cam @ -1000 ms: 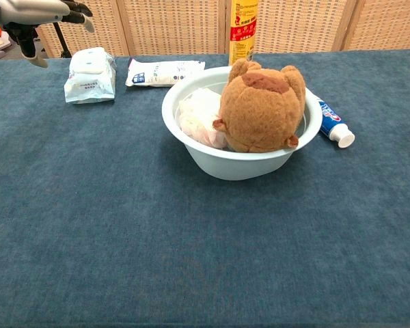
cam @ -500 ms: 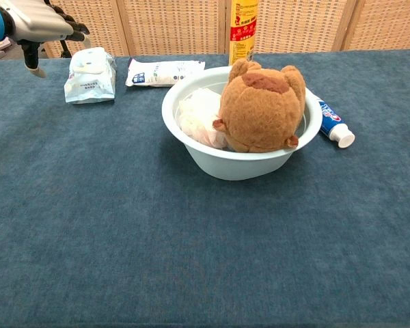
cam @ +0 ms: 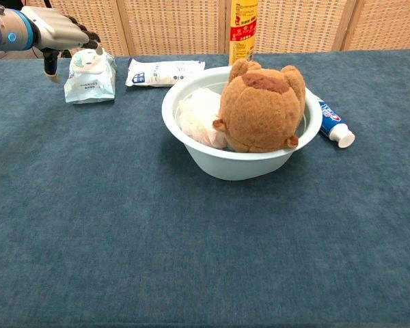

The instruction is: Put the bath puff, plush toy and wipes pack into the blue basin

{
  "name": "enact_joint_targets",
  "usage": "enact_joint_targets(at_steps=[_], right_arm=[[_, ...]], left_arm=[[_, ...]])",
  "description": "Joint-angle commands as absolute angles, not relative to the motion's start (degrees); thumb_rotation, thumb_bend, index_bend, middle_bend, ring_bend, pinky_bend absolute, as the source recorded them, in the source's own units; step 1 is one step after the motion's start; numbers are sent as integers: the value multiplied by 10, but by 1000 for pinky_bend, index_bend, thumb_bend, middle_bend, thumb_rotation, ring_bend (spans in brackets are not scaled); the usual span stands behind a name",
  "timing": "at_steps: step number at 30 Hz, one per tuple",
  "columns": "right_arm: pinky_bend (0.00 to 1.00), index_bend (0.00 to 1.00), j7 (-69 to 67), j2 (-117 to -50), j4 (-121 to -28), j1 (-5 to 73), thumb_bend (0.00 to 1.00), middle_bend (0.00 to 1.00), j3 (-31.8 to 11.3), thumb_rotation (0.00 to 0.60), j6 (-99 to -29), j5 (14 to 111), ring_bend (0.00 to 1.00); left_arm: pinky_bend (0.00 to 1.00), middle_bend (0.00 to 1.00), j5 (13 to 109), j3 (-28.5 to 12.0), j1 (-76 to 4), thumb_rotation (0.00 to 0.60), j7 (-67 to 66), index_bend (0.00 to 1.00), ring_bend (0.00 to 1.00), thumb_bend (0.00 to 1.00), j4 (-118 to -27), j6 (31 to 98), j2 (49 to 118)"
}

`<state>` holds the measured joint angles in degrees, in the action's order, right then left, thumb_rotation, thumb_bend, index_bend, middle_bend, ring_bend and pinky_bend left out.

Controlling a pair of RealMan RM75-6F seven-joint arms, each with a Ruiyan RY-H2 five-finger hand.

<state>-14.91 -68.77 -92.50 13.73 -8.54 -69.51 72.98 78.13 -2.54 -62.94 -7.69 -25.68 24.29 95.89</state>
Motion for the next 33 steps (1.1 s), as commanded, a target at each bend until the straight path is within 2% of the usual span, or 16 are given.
enact_joint_targets(at_steps=[1,13,18,20,24,29,33], right_arm=[[8,0,-149,-690,-921,138,131,0,-86,600,-692,727,0],[6,0,-152,-699,-908,136,131,0,-91,600,-700,728,0],[6,0,-155,-698,-909,134,131,0,-92,600,-706,735,0],[6,0,-156,-697,-910,134,131,0,-92,600,-706,737,0],[6,0,-159,-697,-910,133,131,0,-92,600,-707,739,0],[6,0,-162,-697,-910,132,131,0,-92,600,-708,742,0],[6,0,-164,-696,-911,132,131,0,-92,600,-709,745,0]], left_arm=[[1,0,800,-16,-640,600,-47,0,0,192,-227,229,978],[1,0,849,18,-647,600,27,0,0,187,-150,202,1019],[9,0,858,24,-638,600,39,0,0,224,-120,208,1038],[46,0,861,26,-633,600,38,11,0,248,-108,214,1047],[180,19,865,26,-627,600,40,160,38,315,-97,224,1058],[306,194,870,27,-625,600,48,284,202,353,-99,235,1058],[351,282,876,30,-625,600,54,360,272,363,-104,240,1051]])
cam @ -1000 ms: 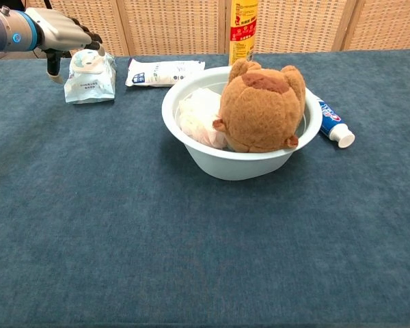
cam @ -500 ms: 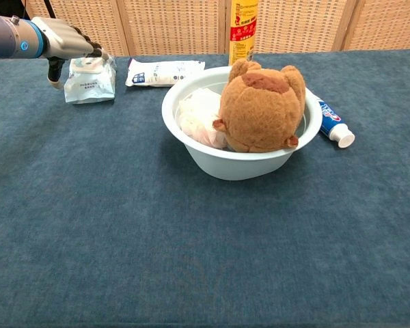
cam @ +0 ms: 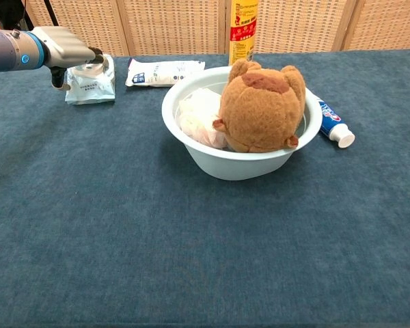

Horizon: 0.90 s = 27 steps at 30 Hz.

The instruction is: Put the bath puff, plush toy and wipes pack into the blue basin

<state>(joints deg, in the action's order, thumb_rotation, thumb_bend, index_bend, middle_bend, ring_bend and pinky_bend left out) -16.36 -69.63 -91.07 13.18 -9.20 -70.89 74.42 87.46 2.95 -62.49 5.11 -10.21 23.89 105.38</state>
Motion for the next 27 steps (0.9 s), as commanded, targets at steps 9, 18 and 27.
enact_joint_targets(at_steps=[9,18,27], right_arm=[[6,0,-170,-692,-917,130,131,0,-91,600,-714,754,0],[6,0,-176,-687,-925,126,131,0,-90,600,-724,765,0],[6,0,-183,-683,-931,123,131,0,-90,600,-733,773,0]], left_arm=[[356,297,892,41,-614,600,77,377,282,365,-149,265,1025],[368,303,918,61,-604,600,94,390,289,365,-243,323,978],[369,304,919,55,-599,600,78,393,292,365,-353,363,918]])
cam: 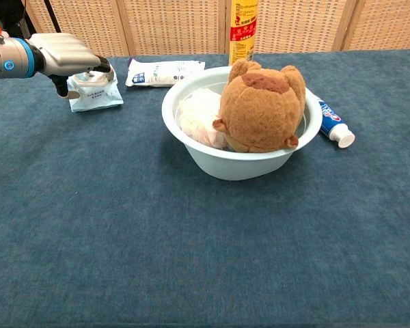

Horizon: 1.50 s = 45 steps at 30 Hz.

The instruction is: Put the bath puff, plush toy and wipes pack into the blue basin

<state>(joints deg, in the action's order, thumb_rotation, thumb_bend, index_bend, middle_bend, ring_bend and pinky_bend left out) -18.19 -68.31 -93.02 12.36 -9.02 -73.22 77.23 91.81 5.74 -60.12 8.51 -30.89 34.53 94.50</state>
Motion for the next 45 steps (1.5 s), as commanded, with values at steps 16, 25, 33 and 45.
enact_joint_targets(at_steps=[16,25,33,45], right_arm=[[6,0,-191,-676,-939,118,131,0,-90,600,-748,785,0],[6,0,-193,-672,-946,114,131,0,-89,600,-761,796,0],[6,0,-188,-671,-956,113,131,0,-85,600,-770,810,0],[6,0,-184,-675,-958,112,131,0,-83,600,-778,817,0]], left_arm=[[369,304,925,55,-576,600,-24,393,291,365,-631,427,787],[369,304,926,89,-536,600,-76,393,292,364,-757,441,693],[370,292,936,105,-503,600,-95,393,291,362,-814,476,637],[272,0,877,24,-468,600,-46,21,21,198,-825,564,622]])
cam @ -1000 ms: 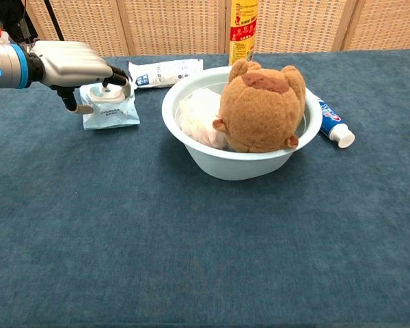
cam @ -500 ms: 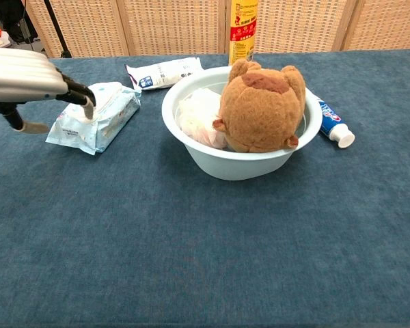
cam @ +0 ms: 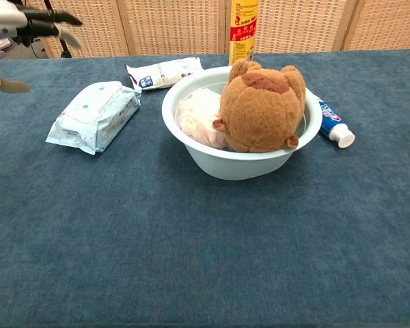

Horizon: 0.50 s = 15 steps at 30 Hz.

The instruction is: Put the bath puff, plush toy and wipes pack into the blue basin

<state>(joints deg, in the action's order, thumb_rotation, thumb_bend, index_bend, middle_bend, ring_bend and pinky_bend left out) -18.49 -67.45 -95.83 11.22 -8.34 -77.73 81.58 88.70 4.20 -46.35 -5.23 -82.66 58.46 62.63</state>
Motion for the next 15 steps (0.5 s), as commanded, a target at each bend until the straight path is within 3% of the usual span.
enact_joint_targets(at_steps=[1,6,15], right_arm=[[6,0,-184,-676,-958,112,131,0,-83,600,-779,818,0],[6,0,-184,-679,-954,110,131,0,-87,600,-789,816,0],[6,0,-190,-685,-941,109,131,0,-92,600,-795,812,0]], left_arm=[[239,0,880,22,-476,600,-44,3,5,166,-820,550,623],[135,0,914,30,-543,600,-50,0,0,61,-766,437,636],[111,0,969,51,-579,600,-40,0,0,57,-664,398,691]])
